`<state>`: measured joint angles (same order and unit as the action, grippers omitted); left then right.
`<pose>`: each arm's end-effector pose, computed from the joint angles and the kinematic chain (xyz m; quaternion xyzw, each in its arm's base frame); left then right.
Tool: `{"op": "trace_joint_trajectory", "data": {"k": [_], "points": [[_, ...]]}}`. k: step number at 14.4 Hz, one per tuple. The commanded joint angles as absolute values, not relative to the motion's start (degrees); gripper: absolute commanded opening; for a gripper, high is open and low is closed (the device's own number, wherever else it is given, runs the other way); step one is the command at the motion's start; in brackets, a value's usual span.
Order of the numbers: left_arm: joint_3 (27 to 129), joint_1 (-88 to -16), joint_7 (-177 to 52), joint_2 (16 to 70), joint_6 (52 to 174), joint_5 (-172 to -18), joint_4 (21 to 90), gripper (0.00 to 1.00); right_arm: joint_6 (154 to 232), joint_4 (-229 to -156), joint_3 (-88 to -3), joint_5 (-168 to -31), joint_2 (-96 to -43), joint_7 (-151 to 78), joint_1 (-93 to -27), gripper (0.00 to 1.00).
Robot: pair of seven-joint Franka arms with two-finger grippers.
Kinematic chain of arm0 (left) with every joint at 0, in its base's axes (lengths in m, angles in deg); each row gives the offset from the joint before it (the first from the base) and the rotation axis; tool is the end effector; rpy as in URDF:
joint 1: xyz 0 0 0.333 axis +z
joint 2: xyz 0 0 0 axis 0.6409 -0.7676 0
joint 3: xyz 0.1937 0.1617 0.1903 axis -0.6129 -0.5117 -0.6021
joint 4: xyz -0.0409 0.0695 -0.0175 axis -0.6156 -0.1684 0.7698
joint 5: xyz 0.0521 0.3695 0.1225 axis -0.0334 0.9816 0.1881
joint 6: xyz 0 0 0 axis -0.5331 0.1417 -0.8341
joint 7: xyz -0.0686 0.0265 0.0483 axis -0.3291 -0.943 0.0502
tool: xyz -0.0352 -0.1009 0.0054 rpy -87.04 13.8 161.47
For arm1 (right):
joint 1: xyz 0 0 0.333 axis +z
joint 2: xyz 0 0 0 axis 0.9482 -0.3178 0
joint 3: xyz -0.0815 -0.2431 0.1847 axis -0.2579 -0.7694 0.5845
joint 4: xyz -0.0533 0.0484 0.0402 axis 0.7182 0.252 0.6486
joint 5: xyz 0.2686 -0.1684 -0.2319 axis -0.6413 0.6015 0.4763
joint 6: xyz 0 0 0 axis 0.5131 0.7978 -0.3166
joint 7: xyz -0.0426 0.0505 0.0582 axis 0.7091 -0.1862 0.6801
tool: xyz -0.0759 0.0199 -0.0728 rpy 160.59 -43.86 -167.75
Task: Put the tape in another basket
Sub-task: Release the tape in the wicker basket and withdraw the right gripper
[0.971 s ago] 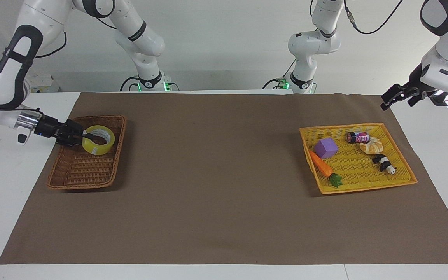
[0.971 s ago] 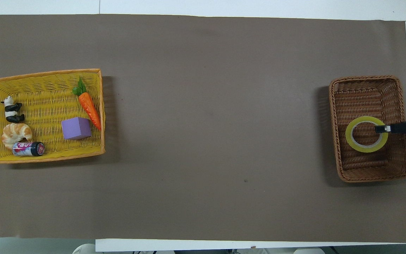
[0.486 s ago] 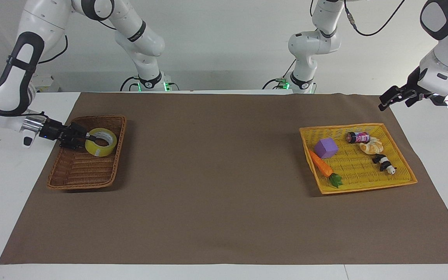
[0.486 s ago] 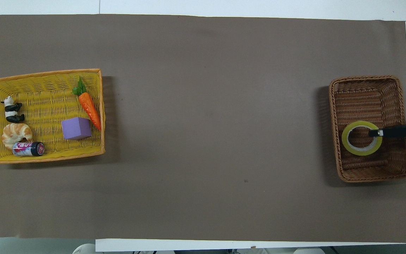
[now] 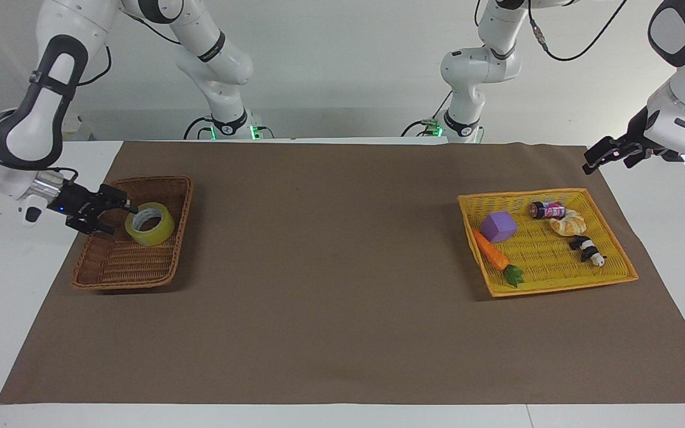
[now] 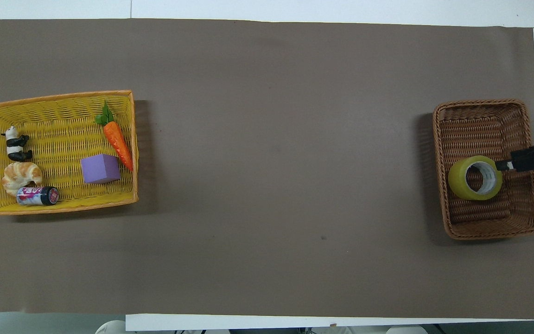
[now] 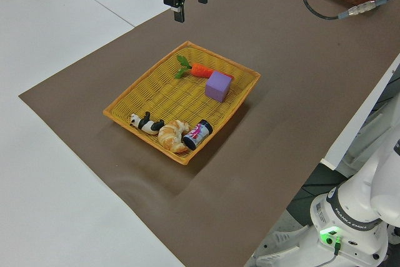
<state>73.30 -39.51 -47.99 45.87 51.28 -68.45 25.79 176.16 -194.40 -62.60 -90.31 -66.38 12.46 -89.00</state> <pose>0.5668 0.0195 0.6224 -0.9958 -0.0239 0.0868 0.0164 0.5337 -0.2306 0.3972 -0.9567 -0.1932 0.0010 0.2175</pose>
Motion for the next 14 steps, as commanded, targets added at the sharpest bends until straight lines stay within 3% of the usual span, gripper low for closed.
{"op": "trace_joint_trajectory", "data": {"k": [1, 7, 9, 11, 14], "points": [[72.86, -39.42, -47.27, 52.79, 51.66, -67.27, 34.56, 1.0, 176.32, -192.9, -62.21, -81.94, -60.31, 3.02, -83.09, 1.0], [72.86, -40.03, -47.27, 54.82, 53.49, -67.27, 38.79, 1.0, 162.63, -186.93, -61.69, -69.63, -52.31, -24.16, -75.52, 1.0], [72.95, -39.77, -47.45, 57.01, 58.41, -67.27, 43.62, 1.0, 157.01, -179.83, -61.51, -67.68, -53.79, -27.08, -73.85, 1.0], [72.95, -40.12, -47.36, 56.94, 59.48, -67.27, 43.56, 1.0, 152.34, -173.58, -61.42, -67.15, -56.51, -29.01, -72.36, 1.0], [73.04, -40.21, -47.45, 56.67, 61.23, -67.36, 43.37, 1.0, 151.0, -171.09, -61.42, -67.5, -58.01, -31.56, -71.65, 1.0]]}}
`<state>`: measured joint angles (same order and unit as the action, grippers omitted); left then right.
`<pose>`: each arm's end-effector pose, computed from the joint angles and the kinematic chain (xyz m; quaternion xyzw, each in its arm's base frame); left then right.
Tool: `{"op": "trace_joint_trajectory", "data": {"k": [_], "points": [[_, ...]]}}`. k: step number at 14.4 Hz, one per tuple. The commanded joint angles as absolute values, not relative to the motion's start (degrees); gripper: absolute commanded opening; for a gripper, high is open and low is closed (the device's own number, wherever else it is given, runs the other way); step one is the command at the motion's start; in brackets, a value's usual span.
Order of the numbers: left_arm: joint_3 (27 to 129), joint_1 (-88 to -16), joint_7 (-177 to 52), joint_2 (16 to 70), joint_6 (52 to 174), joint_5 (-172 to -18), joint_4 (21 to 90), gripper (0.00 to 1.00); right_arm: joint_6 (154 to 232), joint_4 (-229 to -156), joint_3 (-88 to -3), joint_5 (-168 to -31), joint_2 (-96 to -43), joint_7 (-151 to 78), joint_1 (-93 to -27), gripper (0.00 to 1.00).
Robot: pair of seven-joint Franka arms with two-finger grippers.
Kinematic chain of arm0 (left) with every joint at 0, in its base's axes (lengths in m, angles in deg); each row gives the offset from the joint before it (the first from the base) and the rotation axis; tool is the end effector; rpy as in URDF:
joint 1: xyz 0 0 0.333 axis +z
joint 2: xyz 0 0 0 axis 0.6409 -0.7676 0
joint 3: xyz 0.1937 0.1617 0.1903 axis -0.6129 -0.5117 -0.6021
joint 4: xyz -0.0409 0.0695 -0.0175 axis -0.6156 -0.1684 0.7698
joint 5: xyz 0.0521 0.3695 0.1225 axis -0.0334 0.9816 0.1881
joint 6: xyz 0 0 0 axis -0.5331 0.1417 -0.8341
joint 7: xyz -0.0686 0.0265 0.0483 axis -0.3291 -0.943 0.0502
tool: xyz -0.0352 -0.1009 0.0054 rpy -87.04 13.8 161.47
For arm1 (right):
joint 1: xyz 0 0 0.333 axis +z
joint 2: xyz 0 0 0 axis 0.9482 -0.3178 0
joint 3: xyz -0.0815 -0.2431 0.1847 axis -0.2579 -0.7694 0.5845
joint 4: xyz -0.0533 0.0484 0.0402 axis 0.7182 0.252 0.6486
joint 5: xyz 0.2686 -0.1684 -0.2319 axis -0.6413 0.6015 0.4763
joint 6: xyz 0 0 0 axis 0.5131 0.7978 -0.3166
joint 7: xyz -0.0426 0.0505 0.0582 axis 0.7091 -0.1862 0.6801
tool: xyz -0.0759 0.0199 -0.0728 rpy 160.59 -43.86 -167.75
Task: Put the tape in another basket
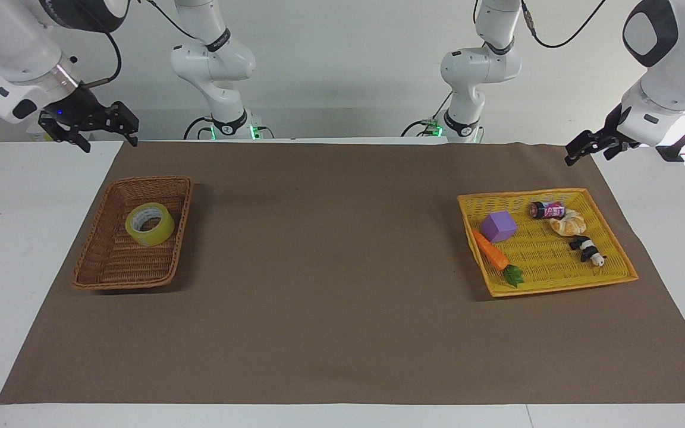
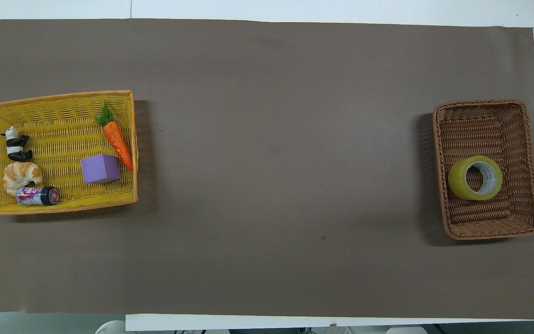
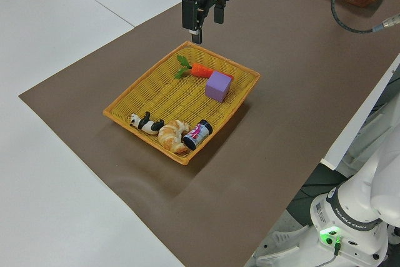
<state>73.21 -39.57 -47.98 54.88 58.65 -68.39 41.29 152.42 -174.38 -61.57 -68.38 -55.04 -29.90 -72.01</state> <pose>0.5293 0.0196 0.5952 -0.9965 -0.0221 0.0792 0.0153 0.5266 -0.0838 0.6347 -0.9951 -0.0493 0.0842 0.0144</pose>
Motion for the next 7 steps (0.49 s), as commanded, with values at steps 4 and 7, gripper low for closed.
{"op": "trace_joint_trajectory", "data": {"k": [4, 7], "points": [[73.12, -40.3, -47.36, 56.41, 62.65, -67.36, 42.49, 1.0, 151.01, -171.26, -61.42, -67.06, -57.84, -33.68, -70.86, 1.0], [73.12, -40.3, -47.45, 56.41, 62.74, -67.36, 42.49, 1.0, 151.01, -171.35, -62.21, -66.8, -57.4, -34.03, -69.36, 1.0]]}}
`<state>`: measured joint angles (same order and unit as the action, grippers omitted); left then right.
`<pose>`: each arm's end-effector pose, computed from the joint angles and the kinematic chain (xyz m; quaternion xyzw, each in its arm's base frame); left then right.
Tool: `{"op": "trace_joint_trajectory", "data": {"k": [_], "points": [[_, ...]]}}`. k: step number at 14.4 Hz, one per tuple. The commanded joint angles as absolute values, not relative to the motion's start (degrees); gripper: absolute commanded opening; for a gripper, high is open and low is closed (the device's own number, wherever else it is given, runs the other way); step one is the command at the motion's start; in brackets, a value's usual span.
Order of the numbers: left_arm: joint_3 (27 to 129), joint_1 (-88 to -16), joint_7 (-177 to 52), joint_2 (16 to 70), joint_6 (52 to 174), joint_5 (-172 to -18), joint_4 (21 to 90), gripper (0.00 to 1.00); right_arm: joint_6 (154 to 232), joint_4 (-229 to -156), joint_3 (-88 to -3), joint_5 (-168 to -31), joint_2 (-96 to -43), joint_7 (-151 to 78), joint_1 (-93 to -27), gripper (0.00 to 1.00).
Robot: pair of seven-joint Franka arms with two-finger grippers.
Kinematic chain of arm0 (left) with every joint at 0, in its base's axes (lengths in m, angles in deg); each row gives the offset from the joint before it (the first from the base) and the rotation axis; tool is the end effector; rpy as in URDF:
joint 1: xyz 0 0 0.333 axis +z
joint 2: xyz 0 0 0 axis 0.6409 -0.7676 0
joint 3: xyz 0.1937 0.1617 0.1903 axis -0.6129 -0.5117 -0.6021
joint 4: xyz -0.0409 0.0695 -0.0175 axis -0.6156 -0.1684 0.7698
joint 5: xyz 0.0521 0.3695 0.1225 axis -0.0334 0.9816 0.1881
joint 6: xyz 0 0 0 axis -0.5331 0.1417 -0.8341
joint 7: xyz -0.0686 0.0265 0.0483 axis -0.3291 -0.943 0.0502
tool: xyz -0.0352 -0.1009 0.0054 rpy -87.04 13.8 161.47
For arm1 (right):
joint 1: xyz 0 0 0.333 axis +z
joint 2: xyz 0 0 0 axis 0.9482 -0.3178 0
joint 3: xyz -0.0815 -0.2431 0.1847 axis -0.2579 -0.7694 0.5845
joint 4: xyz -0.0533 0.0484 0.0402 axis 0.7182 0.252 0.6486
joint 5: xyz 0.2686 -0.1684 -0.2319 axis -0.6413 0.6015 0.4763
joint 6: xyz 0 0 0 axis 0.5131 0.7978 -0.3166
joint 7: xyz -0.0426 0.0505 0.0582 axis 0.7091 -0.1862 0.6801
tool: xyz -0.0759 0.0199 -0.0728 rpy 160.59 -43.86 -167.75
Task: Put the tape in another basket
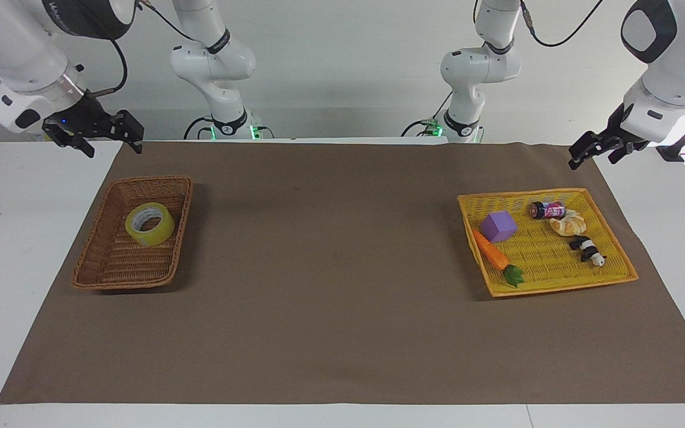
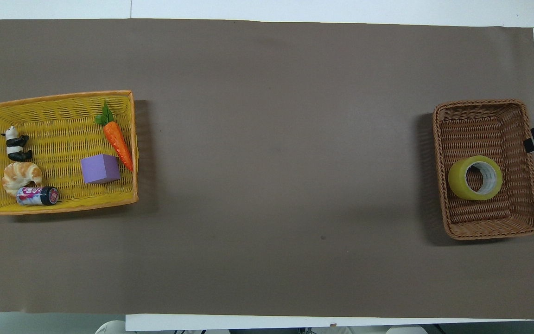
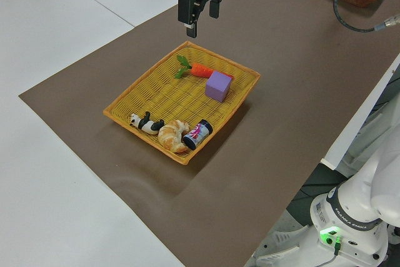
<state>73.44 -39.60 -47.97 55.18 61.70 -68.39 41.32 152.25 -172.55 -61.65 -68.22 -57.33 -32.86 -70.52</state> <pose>0.5342 0.0172 0.6016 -0.9984 -0.0194 0.0502 0.0156 0.5405 -0.0709 0.6275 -0.9952 -0.0354 0.0906 0.0078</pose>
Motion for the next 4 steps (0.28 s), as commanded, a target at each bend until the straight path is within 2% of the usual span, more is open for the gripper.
{"op": "trace_joint_trajectory", "data": {"k": [1, 4], "points": [[73.21, -40.3, -47.36, 56.41, 62.74, -67.71, 42.41, 1.0, 150.92, -171.35, -62.12, -66.27, -57.23, -34.47, -69.36, 1.0], [73.21, -40.82, -47.45, 56.41, 62.65, -67.8, 42.32, 1.0, 150.74, -172.14, -62.21, -65.74, -55.73, -35.26, -68.13, 1.0]]}}
